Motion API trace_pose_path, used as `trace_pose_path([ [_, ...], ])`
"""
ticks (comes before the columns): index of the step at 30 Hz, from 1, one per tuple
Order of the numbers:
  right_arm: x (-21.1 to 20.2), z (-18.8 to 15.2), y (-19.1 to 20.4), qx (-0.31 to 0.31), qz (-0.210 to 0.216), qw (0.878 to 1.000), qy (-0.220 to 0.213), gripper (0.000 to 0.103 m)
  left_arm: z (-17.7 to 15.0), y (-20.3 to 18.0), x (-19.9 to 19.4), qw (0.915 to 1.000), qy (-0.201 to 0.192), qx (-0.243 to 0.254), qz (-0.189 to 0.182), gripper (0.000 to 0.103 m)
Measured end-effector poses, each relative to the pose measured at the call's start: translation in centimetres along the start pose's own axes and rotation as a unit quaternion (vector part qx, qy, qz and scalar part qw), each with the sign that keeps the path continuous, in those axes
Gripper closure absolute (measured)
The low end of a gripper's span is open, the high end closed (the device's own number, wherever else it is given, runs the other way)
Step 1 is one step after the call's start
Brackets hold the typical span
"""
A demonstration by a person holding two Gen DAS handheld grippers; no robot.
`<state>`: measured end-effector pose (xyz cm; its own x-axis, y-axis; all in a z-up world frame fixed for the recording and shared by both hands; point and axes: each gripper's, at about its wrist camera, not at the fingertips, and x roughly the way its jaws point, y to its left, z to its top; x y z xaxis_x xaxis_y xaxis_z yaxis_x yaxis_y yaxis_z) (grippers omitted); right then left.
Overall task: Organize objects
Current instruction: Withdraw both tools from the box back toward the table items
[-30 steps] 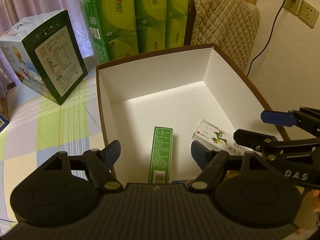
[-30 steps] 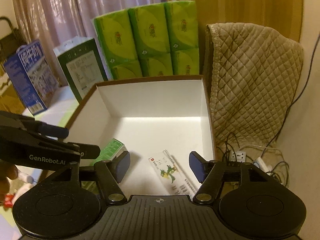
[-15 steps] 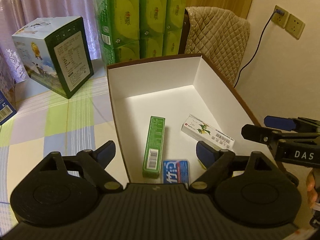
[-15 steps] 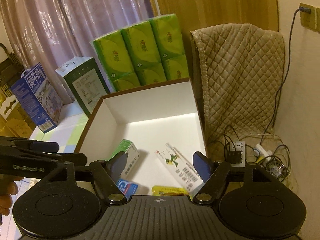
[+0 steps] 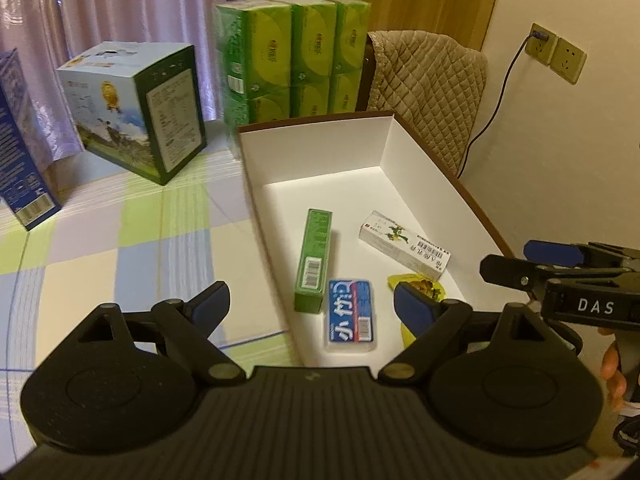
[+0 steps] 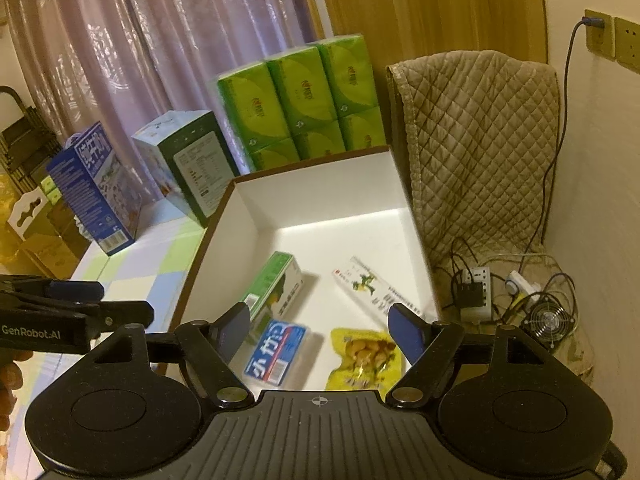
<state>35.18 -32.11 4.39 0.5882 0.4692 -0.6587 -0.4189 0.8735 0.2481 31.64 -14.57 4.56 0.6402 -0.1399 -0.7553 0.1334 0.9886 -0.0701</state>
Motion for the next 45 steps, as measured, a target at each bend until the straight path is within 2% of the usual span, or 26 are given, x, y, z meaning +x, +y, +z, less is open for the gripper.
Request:
trace_pose_path([
  [20,-2.5,-5.8,7.7,-0.015,0.009,0.999,0.029,0.029,-6.8,5.8,-6.8,0.9997,0.001,-0.022,0.006,0.016],
  [34,-0.6,-9.4,14.5,-0.046,0.04,0.995,0.075,0.028,-11.7,11.9,-9.7,0.998,0.021,-0.057,0.018,0.016],
  [45,1.9,-12.2,18.9,-0.067,0.07,0.989,0.108,0.028,-15.8,16.7,-11.0,0.9933,0.047,-0.096,0.043,0.016],
])
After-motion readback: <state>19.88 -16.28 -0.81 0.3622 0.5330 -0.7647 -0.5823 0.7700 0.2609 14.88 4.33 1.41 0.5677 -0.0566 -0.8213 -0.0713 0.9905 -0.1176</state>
